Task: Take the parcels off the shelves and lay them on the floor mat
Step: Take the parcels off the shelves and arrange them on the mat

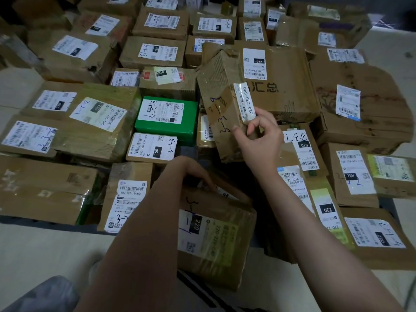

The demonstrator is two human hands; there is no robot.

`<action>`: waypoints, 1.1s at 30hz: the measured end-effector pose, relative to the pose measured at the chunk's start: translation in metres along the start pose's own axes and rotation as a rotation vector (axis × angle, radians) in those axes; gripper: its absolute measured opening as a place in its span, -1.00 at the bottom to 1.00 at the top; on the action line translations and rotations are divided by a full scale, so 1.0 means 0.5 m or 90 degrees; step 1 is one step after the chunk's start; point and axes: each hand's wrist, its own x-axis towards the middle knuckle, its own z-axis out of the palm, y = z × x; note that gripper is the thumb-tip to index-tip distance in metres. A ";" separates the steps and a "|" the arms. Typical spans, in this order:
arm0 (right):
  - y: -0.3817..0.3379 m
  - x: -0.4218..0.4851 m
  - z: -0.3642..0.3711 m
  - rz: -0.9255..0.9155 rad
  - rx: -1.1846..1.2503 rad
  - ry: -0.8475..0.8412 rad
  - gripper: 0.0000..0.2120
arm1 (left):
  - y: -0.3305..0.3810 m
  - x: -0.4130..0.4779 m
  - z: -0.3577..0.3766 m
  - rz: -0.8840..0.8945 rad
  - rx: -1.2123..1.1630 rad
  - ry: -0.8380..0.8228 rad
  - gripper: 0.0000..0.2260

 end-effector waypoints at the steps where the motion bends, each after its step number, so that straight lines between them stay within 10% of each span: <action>1: 0.000 0.000 0.000 -0.001 0.000 0.001 -0.70 | -0.001 0.003 0.000 -0.010 0.019 -0.010 -0.52; 6: 0.002 0.003 -0.007 -0.016 0.019 0.010 -0.71 | 0.004 0.013 -0.002 -0.027 0.060 -0.046 -0.79; 15: 0.004 0.010 -0.028 0.018 0.035 0.038 -0.73 | -0.021 0.008 -0.012 0.005 0.033 -0.042 -0.51; 20: 0.007 0.015 -0.042 0.012 0.060 0.076 -0.71 | -0.045 -0.015 -0.033 0.079 -0.089 0.113 -0.38; 25: 0.009 0.017 -0.051 0.019 0.080 0.081 -0.61 | -0.027 -0.029 -0.026 0.087 -0.208 0.178 -0.66; 33: -0.008 0.014 -0.040 0.017 0.090 0.054 -0.65 | 0.006 -0.033 0.001 0.059 0.054 0.338 -0.63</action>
